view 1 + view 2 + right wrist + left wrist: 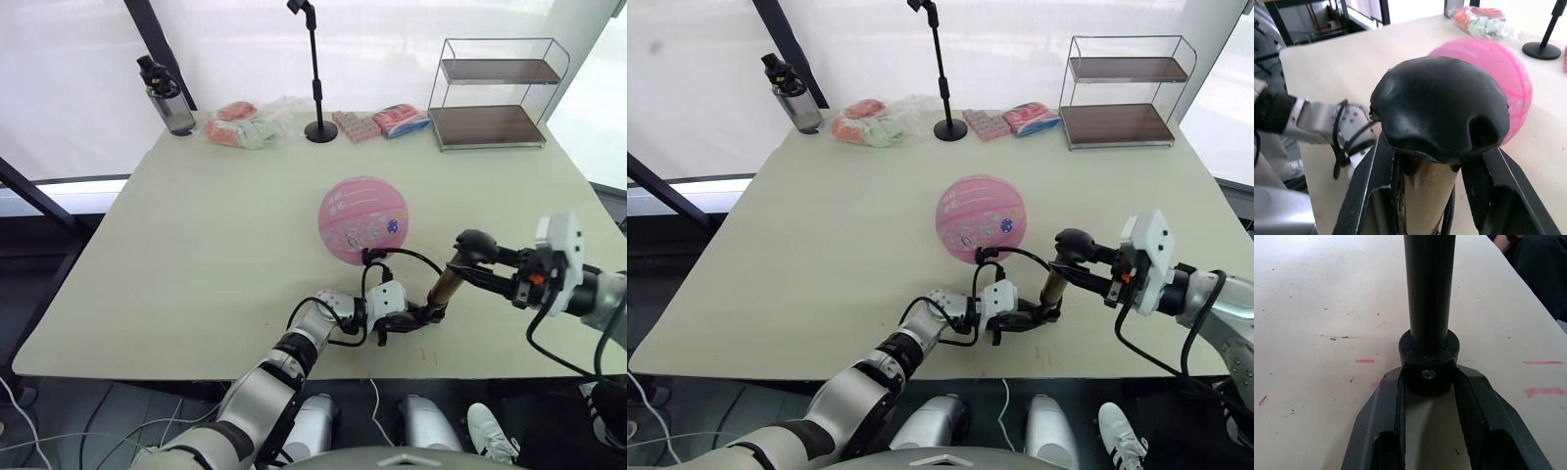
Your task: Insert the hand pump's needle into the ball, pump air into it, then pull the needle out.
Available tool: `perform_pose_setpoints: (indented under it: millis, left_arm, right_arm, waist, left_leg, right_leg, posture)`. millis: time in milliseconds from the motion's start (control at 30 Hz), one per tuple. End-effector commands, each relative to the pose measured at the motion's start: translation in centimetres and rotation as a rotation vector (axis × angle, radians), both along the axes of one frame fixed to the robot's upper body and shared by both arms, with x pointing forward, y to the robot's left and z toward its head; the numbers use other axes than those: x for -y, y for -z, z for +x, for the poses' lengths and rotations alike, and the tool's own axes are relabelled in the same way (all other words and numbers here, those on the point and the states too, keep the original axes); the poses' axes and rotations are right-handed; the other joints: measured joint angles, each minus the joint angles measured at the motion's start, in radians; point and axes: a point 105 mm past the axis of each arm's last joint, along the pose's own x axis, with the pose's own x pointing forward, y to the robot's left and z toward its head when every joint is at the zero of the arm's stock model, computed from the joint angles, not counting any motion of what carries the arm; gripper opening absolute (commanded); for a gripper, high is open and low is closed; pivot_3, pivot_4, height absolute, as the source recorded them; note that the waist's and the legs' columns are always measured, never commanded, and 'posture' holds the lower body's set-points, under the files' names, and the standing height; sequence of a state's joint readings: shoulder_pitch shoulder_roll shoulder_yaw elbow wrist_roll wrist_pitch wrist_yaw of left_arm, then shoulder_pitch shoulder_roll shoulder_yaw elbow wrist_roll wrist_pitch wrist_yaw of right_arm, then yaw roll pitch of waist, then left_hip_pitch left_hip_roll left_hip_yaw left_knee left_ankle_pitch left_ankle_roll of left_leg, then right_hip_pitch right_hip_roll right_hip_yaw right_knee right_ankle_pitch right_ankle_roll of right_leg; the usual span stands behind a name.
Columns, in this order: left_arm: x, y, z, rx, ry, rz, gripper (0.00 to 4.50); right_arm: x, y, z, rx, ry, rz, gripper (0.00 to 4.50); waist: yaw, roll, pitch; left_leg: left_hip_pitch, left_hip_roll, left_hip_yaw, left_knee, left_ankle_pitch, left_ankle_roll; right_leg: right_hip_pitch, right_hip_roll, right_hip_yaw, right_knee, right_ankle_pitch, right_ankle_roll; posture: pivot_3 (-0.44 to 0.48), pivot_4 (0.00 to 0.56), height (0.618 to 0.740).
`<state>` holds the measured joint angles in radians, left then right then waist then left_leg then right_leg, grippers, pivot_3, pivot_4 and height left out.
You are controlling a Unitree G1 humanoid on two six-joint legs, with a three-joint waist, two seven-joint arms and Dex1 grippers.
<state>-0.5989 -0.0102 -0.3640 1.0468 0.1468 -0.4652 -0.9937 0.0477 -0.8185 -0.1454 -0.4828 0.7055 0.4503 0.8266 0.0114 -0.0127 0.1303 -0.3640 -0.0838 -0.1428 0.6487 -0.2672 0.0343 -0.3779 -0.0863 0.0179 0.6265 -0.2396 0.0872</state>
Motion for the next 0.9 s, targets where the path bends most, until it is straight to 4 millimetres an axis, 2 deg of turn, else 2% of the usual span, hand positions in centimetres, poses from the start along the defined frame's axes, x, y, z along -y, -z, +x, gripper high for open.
perform_pose_setpoints:
  millis: [33,200,300,433,633,733,900]
  left_arm:
    - [-1.2,2.7,-1.6,-0.095,0.002,0.074,1.09]
    - [-1.2,2.7,-1.5,-0.097,-0.002,0.073,1.09]
    - [-1.2,2.7,-1.5,-0.097,-0.003,0.073,1.09]
    - [-1.2,2.7,-1.6,-0.096,-0.001,0.073,1.09]
    - [-1.2,2.7,-1.6,-0.098,0.001,0.074,1.09]
    - [-1.2,2.7,-1.6,-0.097,0.005,0.074,1.09]
    - [-1.1,2.7,-1.6,-0.096,0.009,0.073,1.09]
  right_arm:
    - [1.1,5.6,0.0,-0.125,0.066,-0.107,1.08]
    - [0.9,7.8,-0.2,-0.130,0.057,-0.153,1.08]
    - [0.7,7.1,-0.1,-0.111,0.057,-0.127,1.08]
    - [0.4,4.1,0.1,-0.074,0.037,-0.043,1.08]
    - [1.2,-1.7,0.1,0.025,0.005,0.001,1.08]
    - [2.1,-5.4,-0.2,0.078,-0.008,0.020,1.08]
    - [2.9,-9.5,-0.9,0.130,-0.028,0.034,1.08]
  waist:
    - [0.000,-0.001,-0.001]
    - [0.000,0.001,-0.002]
    - [0.000,0.000,-0.002]
    - [0.000,0.000,-0.002]
    - [0.005,0.004,0.004]
    - [0.007,0.006,0.006]
    - [0.010,0.006,0.009]
  left_leg:
    - [0.000,0.000,0.000,0.000,0.000,0.000]
    - [0.001,0.000,0.000,0.000,0.000,0.000]
    - [0.001,0.000,0.000,0.000,0.000,0.000]
    - [0.001,0.000,0.000,0.000,0.000,0.000]
    - [-0.003,-0.002,0.000,0.000,0.000,0.000]
    - [-0.007,-0.003,-0.001,0.000,0.000,0.000]
    - [-0.012,-0.003,-0.003,0.002,0.000,0.000]
  right_leg:
    - [0.000,0.000,0.000,0.000,0.000,0.000]
    - [0.000,0.000,0.001,0.000,0.000,0.000]
    - [0.000,0.000,0.001,0.000,0.000,0.000]
    - [0.000,0.000,0.001,0.000,0.000,0.000]
    - [-0.001,-0.001,0.000,-0.001,0.000,0.000]
    - [-0.003,-0.002,0.000,-0.001,0.001,-0.001]
    - [-0.007,-0.002,-0.002,-0.001,0.002,-0.004]
  posture:
    - [0.000,0.150,0.740]
    - [0.000,0.150,0.740]
    - [0.000,0.150,0.740]
    - [0.000,0.150,0.740]
    - [0.000,0.150,0.740]
    - [0.000,0.150,0.740]
    - [0.000,0.150,0.740]
